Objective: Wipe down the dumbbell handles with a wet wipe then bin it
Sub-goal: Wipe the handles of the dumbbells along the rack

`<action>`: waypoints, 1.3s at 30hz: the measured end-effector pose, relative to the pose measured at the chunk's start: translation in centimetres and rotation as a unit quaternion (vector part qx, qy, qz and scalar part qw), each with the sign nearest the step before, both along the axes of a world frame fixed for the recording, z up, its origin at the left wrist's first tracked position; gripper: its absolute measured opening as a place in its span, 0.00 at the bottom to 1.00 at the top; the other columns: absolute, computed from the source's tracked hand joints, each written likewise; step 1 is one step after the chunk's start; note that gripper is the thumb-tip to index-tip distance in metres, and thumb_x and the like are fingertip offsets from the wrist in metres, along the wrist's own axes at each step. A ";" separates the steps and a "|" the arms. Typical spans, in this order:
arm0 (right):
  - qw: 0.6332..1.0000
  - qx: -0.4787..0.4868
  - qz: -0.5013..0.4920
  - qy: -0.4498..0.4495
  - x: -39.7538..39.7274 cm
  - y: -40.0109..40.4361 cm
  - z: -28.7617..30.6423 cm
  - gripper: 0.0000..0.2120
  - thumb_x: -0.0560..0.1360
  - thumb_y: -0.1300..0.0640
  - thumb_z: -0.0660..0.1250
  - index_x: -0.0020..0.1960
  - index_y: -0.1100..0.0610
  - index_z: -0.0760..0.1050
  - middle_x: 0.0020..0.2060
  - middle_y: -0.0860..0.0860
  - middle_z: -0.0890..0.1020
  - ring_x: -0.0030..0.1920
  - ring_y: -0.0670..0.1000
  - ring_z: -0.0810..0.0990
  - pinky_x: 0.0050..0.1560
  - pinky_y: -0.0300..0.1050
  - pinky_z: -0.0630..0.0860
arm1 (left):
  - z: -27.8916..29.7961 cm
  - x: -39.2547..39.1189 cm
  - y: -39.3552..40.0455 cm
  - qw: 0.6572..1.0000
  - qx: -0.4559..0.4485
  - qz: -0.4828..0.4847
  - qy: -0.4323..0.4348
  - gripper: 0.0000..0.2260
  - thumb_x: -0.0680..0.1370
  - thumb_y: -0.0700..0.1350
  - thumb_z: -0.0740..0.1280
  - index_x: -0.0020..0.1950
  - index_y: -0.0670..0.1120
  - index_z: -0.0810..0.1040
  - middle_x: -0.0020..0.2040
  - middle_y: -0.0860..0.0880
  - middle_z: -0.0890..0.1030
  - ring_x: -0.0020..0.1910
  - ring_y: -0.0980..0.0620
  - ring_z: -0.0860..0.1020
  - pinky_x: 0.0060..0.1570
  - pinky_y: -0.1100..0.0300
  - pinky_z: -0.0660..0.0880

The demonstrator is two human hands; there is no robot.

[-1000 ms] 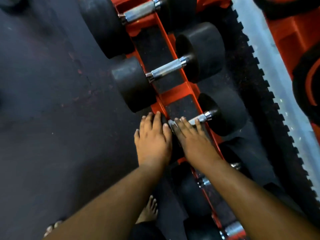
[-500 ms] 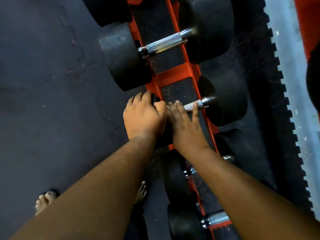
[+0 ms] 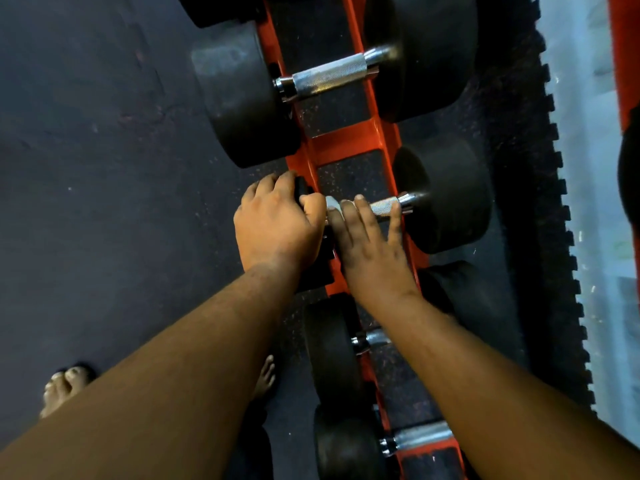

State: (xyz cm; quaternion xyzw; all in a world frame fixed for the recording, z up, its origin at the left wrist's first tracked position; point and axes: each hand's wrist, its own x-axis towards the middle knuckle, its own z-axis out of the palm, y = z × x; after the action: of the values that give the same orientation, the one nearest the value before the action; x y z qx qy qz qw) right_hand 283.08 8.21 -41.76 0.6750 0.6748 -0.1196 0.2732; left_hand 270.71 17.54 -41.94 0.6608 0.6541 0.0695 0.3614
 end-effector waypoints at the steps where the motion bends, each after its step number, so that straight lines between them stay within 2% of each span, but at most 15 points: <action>1: 1.000 -0.010 -0.005 -0.013 -0.1 0.5 -0.1 0.31 0.78 0.56 0.56 0.79 0.60 0.53 0.75 0.57 0.62 0.78 0.59 0.57 0.74 0.74 0.46 | -0.1 0.0 -0.1 1.000 0.000 0.000 -0.001 0.26 0.76 0.54 0.53 0.69 0.48 0.78 0.67 0.46 0.79 0.68 0.44 0.73 0.64 0.49 0.70; 4: 0.998 -0.050 -0.038 -0.007 -0.7 5.0 -0.3 0.13 0.79 0.55 0.62 0.63 0.54 0.72 0.56 0.53 0.78 0.63 0.57 0.74 0.75 0.70 0.48 | -0.1 -0.1 0.0 1.000 -0.006 -0.004 0.004 0.26 0.76 0.54 0.54 0.70 0.48 0.78 0.68 0.45 0.78 0.69 0.43 0.72 0.65 0.48 0.69; 6: 0.993 -0.106 -0.043 0.021 -0.5 7.6 -0.5 0.09 0.79 0.50 0.63 0.57 0.50 0.76 0.51 0.52 0.81 0.60 0.57 0.77 0.76 0.69 0.46 | -0.1 -0.1 0.1 1.000 -0.009 -0.010 0.006 0.26 0.76 0.54 0.54 0.71 0.48 0.77 0.70 0.45 0.78 0.70 0.43 0.72 0.65 0.47 0.69; 9: 0.997 -0.064 -0.041 0.017 0.1 6.2 -0.2 0.11 0.79 0.53 0.63 0.61 0.52 0.74 0.55 0.52 0.80 0.64 0.57 0.75 0.76 0.69 0.46 | -0.2 0.0 0.2 1.000 -0.007 -0.011 0.007 0.27 0.76 0.55 0.53 0.71 0.49 0.77 0.69 0.45 0.78 0.69 0.42 0.72 0.65 0.46 0.71; 11: 0.999 0.008 -0.038 -0.001 0.4 3.0 0.4 0.19 0.79 0.56 0.61 0.69 0.56 0.68 0.65 0.56 0.74 0.73 0.59 0.66 0.74 0.72 0.47 | -0.2 -0.1 0.1 1.000 -0.004 -0.008 0.005 0.28 0.76 0.56 0.52 0.71 0.48 0.77 0.68 0.46 0.79 0.68 0.43 0.73 0.65 0.46 0.71; 13: 0.999 0.009 -0.030 -0.024 0.8 1.5 0.8 0.23 0.79 0.58 0.57 0.74 0.58 0.62 0.70 0.58 0.69 0.78 0.60 0.58 0.73 0.76 0.47 | -0.4 -0.1 0.0 1.000 -0.004 -0.008 0.005 0.28 0.76 0.56 0.52 0.70 0.48 0.77 0.67 0.46 0.79 0.68 0.43 0.73 0.65 0.45 0.72; 17: 0.995 -0.074 -0.069 -0.006 1.1 6.5 0.7 0.13 0.78 0.60 0.58 0.59 0.52 0.74 0.55 0.53 0.80 0.64 0.57 0.75 0.75 0.71 0.48 | -0.3 -0.1 0.1 1.000 -0.008 -0.015 0.006 0.28 0.76 0.56 0.52 0.71 0.48 0.77 0.68 0.45 0.78 0.68 0.42 0.73 0.65 0.45 0.72; 20: 0.990 -0.128 -0.057 0.016 1.7 8.3 0.2 0.10 0.78 0.57 0.62 0.58 0.50 0.76 0.56 0.52 0.81 0.61 0.57 0.78 0.74 0.64 0.56 | -0.2 -0.1 0.1 1.000 -0.009 -0.014 0.007 0.28 0.76 0.56 0.52 0.71 0.49 0.77 0.69 0.46 0.78 0.69 0.43 0.72 0.65 0.46 0.70; 22: 0.997 -0.052 -0.052 0.014 2.2 6.2 0.4 0.13 0.78 0.58 0.61 0.61 0.52 0.74 0.57 0.53 0.79 0.63 0.58 0.75 0.76 0.62 0.56 | -0.1 -0.1 0.1 1.000 -0.007 -0.013 0.002 0.29 0.76 0.56 0.52 0.71 0.48 0.77 0.68 0.45 0.78 0.69 0.42 0.72 0.65 0.46 0.70; 24: 0.998 0.039 -0.051 0.009 2.2 2.9 0.7 0.19 0.79 0.61 0.57 0.69 0.57 0.69 0.65 0.57 0.75 0.71 0.59 0.68 0.77 0.61 0.54 | -0.2 -0.1 0.1 1.000 -0.007 -0.011 -0.001 0.30 0.75 0.56 0.51 0.71 0.48 0.77 0.68 0.45 0.78 0.69 0.42 0.72 0.65 0.46 0.71; 27: 0.996 0.028 -0.063 -0.049 2.0 0.9 1.1 0.29 0.79 0.61 0.51 0.80 0.62 0.52 0.78 0.62 0.59 0.80 0.61 0.53 0.78 0.61 0.51 | -0.3 -0.2 0.1 1.000 -0.005 -0.012 0.000 0.30 0.75 0.57 0.50 0.71 0.48 0.77 0.68 0.45 0.79 0.69 0.42 0.73 0.65 0.45 0.71; 32: 0.989 -0.008 -0.109 -0.099 1.5 4.9 1.4 0.24 0.81 0.59 0.46 0.75 0.62 0.62 0.71 0.60 0.70 0.75 0.61 0.63 0.74 0.56 0.59 | 0.0 -0.1 0.1 1.000 -0.006 -0.018 0.004 0.30 0.75 0.56 0.50 0.71 0.48 0.77 0.68 0.45 0.78 0.69 0.42 0.72 0.64 0.45 0.70; 34: 0.989 -0.035 -0.116 -0.090 1.7 5.0 2.1 0.25 0.82 0.59 0.46 0.78 0.63 0.56 0.76 0.62 0.64 0.78 0.61 0.57 0.77 0.55 0.55 | 0.1 0.0 0.2 1.000 -0.011 -0.019 0.003 0.29 0.75 0.56 0.51 0.72 0.48 0.76 0.69 0.45 0.77 0.70 0.42 0.72 0.65 0.45 0.69; 37: 0.986 -0.007 -0.158 -0.049 0.9 1.9 3.4 0.31 0.79 0.60 0.44 0.81 0.63 0.41 0.80 0.60 0.45 0.81 0.58 0.43 0.80 0.54 0.47 | 0.3 -0.1 0.2 1.000 -0.011 -0.020 0.001 0.29 0.75 0.56 0.51 0.72 0.48 0.76 0.70 0.45 0.77 0.70 0.41 0.71 0.65 0.45 0.69; 39: 0.974 0.053 -0.220 0.022 0.2 -0.9 3.5 0.34 0.79 0.62 0.52 0.81 0.59 0.39 0.81 0.57 0.41 0.81 0.55 0.42 0.80 0.53 0.46 | 0.5 -0.2 0.2 1.000 -0.014 -0.016 0.003 0.27 0.76 0.55 0.53 0.71 0.48 0.76 0.69 0.45 0.78 0.69 0.41 0.72 0.64 0.45 0.69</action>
State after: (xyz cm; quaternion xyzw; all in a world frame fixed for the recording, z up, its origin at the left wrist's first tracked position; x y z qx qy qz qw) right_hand 283.23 7.36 -38.26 0.8175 0.5212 -0.1555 0.1893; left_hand 270.55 17.74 -41.48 0.6662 0.6454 0.0531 0.3699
